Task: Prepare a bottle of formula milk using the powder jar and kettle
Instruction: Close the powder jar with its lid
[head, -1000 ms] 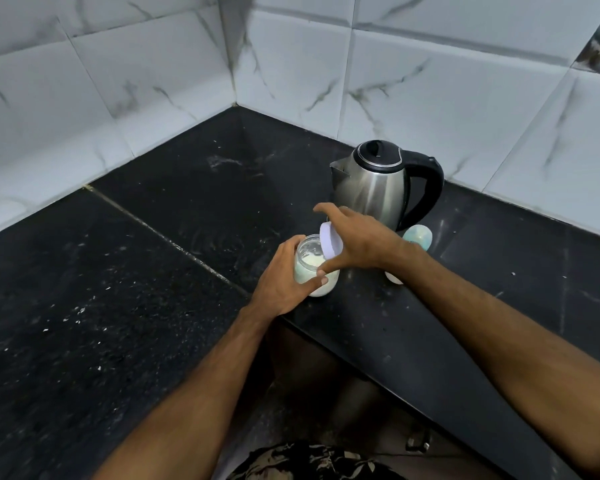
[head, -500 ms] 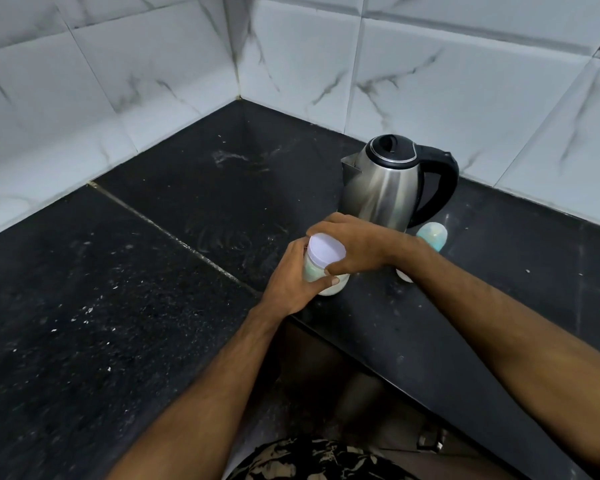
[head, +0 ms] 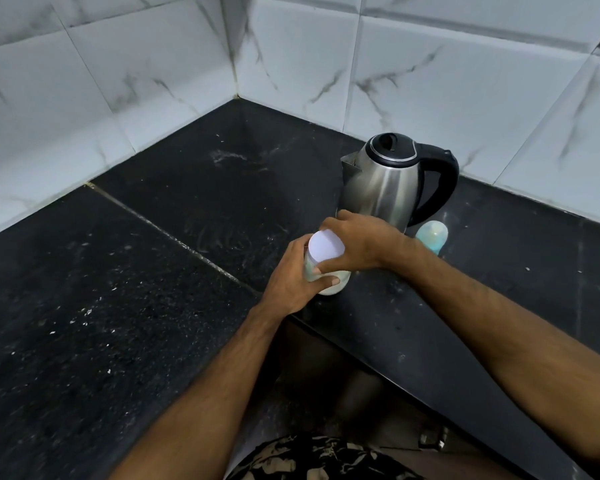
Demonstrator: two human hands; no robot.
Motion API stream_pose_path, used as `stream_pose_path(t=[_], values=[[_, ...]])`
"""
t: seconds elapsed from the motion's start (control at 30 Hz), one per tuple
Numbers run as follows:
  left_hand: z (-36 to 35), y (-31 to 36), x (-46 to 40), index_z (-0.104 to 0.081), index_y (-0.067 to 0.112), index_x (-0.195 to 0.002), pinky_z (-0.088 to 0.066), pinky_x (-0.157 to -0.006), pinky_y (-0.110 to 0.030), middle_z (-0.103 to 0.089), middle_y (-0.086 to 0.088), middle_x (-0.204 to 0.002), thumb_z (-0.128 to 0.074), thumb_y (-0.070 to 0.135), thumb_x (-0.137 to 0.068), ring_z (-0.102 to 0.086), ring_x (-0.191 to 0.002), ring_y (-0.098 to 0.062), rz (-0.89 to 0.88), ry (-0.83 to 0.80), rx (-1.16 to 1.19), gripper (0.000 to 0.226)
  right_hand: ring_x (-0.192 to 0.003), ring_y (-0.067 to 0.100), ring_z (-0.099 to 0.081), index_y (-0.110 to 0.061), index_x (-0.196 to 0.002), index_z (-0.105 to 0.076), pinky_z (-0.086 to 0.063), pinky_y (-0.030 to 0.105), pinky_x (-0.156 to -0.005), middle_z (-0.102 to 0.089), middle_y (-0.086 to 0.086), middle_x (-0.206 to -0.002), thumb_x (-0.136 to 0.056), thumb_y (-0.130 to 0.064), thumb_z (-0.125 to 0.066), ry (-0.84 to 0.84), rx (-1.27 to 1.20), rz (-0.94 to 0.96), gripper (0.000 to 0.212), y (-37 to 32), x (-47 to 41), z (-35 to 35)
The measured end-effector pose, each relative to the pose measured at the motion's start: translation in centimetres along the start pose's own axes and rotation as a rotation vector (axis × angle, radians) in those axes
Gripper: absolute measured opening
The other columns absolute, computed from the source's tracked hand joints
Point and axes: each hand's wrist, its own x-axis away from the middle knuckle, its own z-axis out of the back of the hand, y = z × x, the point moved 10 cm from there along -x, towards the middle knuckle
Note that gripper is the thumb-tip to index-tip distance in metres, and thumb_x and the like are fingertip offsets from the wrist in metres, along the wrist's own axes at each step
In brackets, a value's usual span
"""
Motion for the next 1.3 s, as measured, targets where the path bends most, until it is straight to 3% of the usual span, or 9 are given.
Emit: stream_pose_path(t=[0.13, 0.27, 0.4, 0.57, 0.73, 0.93, 1.0, 1.1, 1.3], values=[[0.1, 0.2, 0.1, -0.039, 0.021, -0.144, -0.046, -0.103, -0.031, -0.044, 0.003, -0.142, -0.087, 0.033, -0.072, -0.049, -0.124, -0.012, -0.027, 0.004, 0.011, 0.088, -0.083, 0.02, -0.058, -0.019, -0.112, -0.057, -0.052, 0.037, -0.076, -0.059, 0.003, -0.103, -0.071, -0.088, -0.043, 0.11, 0.047, -0.082, 0.082, 1.3, 1.0, 1.9], [0.0, 0.0, 0.0, -0.039, 0.019, -0.144, -0.045, -0.103, -0.028, -0.045, 0.002, -0.142, -0.087, 0.034, -0.072, -0.049, -0.126, -0.014, -0.025, 0.007, 0.008, 0.088, -0.123, 0.021, -0.049, -0.021, -0.145, -0.037, -0.042, 0.036, -0.104, -0.044, 0.003, -0.14, -0.082, -0.056, -0.066, -0.029, -0.18, 0.104, 0.078, -0.2, 1.4, 1.0], [-0.1, -0.2, 0.0, -0.037, 0.019, -0.144, -0.043, -0.102, -0.026, -0.045, 0.003, -0.143, -0.087, 0.034, -0.072, -0.046, -0.124, -0.01, -0.015, 0.004, 0.007, 0.089, -0.131, 0.017, -0.041, -0.019, -0.147, -0.034, -0.036, 0.029, -0.107, -0.044, 0.0, -0.143, -0.082, -0.033, -0.072, -0.054, -0.199, 0.192, 0.077, -1.6, 1.7, 0.8], [0.1, -0.1, 0.0, -0.037, 0.022, -0.144, -0.043, -0.099, -0.025, -0.043, 0.006, -0.141, -0.087, 0.034, -0.072, -0.046, -0.122, -0.009, -0.019, 0.004, 0.006, 0.089, -0.118, 0.023, -0.052, -0.027, -0.145, -0.034, -0.049, 0.041, -0.095, -0.049, 0.002, -0.134, -0.075, -0.069, -0.065, 0.03, 0.011, 0.009, 0.088, 0.2, 1.1, 0.9], [-0.1, -0.1, 0.0, -0.037, 0.021, -0.144, -0.044, -0.102, -0.027, -0.044, 0.004, -0.142, -0.087, 0.034, -0.072, -0.046, -0.124, -0.01, -0.024, 0.002, 0.004, 0.089, -0.128, 0.02, -0.043, -0.026, -0.145, -0.034, -0.041, 0.039, -0.105, -0.045, 0.0, -0.14, -0.077, -0.045, -0.073, -0.063, -0.187, 0.157, 0.081, -0.8, 1.2, 0.0], [0.1, -0.1, 0.0, -0.039, 0.023, -0.143, -0.041, -0.093, -0.015, -0.044, 0.007, -0.139, -0.088, 0.034, -0.071, -0.048, -0.121, -0.008, -0.037, 0.013, 0.007, 0.087, -0.119, 0.024, -0.052, -0.028, -0.145, -0.034, -0.048, 0.04, -0.093, -0.051, 0.002, -0.132, -0.076, -0.073, -0.06, 0.053, 0.045, 0.001, 0.087, 0.4, 1.3, 0.9], [0.1, -0.2, 0.0, -0.04, 0.021, -0.142, -0.04, -0.092, -0.012, -0.045, 0.005, -0.139, -0.088, 0.034, -0.072, -0.049, -0.122, -0.01, -0.03, 0.011, 0.009, 0.086, -0.125, 0.023, -0.048, -0.027, -0.147, -0.033, -0.045, 0.04, -0.101, -0.046, 0.002, -0.139, -0.079, -0.061, -0.066, 0.017, -0.086, 0.07, 0.083, -0.1, 1.3, 0.8], [0.0, -0.3, 0.0, -0.041, 0.019, -0.142, -0.044, -0.098, -0.022, -0.047, 0.003, -0.138, -0.087, 0.034, -0.072, -0.049, -0.123, -0.013, -0.028, 0.01, 0.007, 0.086, -0.131, 0.021, -0.043, -0.024, -0.148, -0.032, -0.04, 0.038, -0.107, -0.042, 0.001, -0.145, -0.08, -0.039, -0.072, -0.065, -0.18, 0.166, 0.08, -1.0, 1.2, 0.1], [0.1, 0.0, 0.1, -0.04, 0.019, -0.143, -0.046, -0.1, -0.03, -0.046, 0.002, -0.14, -0.087, 0.035, -0.073, -0.049, -0.122, -0.013, -0.022, 0.008, 0.001, 0.086, -0.118, 0.023, -0.052, -0.028, -0.143, -0.036, -0.05, 0.042, -0.093, -0.049, 0.002, -0.133, -0.076, -0.069, -0.064, 0.059, 0.008, -0.006, 0.084, 0.2, 1.1, 0.8]])
